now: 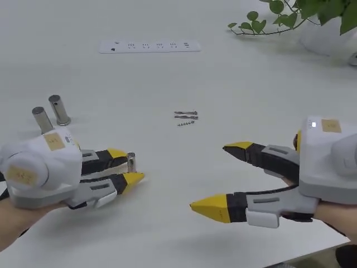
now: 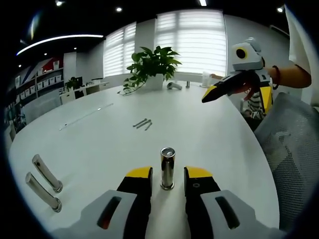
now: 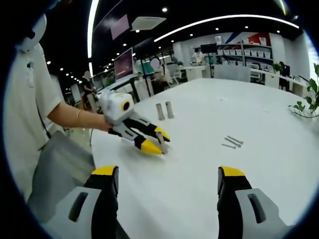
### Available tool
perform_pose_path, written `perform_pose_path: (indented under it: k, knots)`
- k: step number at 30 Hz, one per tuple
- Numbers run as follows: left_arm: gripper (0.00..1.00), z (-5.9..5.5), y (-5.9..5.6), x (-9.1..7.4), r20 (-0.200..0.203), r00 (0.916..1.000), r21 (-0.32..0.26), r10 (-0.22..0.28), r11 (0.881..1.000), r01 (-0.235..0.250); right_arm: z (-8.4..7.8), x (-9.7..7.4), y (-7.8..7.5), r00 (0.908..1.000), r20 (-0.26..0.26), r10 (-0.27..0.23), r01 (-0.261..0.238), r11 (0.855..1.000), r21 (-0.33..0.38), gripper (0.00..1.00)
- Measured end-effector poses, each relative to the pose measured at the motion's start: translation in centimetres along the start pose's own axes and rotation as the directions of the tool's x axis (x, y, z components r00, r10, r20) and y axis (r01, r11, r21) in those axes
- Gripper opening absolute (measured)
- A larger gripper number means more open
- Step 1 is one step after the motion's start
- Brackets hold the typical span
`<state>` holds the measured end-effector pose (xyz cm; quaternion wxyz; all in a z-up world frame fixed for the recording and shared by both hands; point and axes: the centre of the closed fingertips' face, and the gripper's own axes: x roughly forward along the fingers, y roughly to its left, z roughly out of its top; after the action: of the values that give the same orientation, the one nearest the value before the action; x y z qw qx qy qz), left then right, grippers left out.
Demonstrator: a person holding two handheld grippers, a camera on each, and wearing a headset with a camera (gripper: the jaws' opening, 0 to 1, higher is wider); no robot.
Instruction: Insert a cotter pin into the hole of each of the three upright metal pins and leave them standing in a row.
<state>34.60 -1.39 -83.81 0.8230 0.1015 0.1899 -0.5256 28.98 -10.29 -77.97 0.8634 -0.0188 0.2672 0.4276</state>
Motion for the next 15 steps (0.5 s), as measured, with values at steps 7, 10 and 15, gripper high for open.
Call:
perform_pose_path:
  k: [7, 10, 15]
  knots:
    - [0.32, 0.6, 0.3, -0.6, 0.027, 0.9991, -0.036, 0.033, 0.999, -0.032, 0.6, 0.0, -0.7, 0.9998, 0.016, -0.008, 0.008, 1.000, -0.004, 0.80]
    - [0.36, 0.6, 0.4, -0.9, 0.028, 0.9988, -0.045, 0.041, 0.998, -0.040, 0.8, 0.1, -1.0, 0.9998, 0.019, -0.009, 0.009, 1.000, -0.013, 0.77]
    - [0.42, 0.8, 0.6, -1.5, 0.036, 0.9971, -0.073, 0.068, 0.995, -0.065, 1.1, 0.3, -1.6, 0.9998, 0.021, -0.004, 0.005, 1.000, -0.026, 0.72]
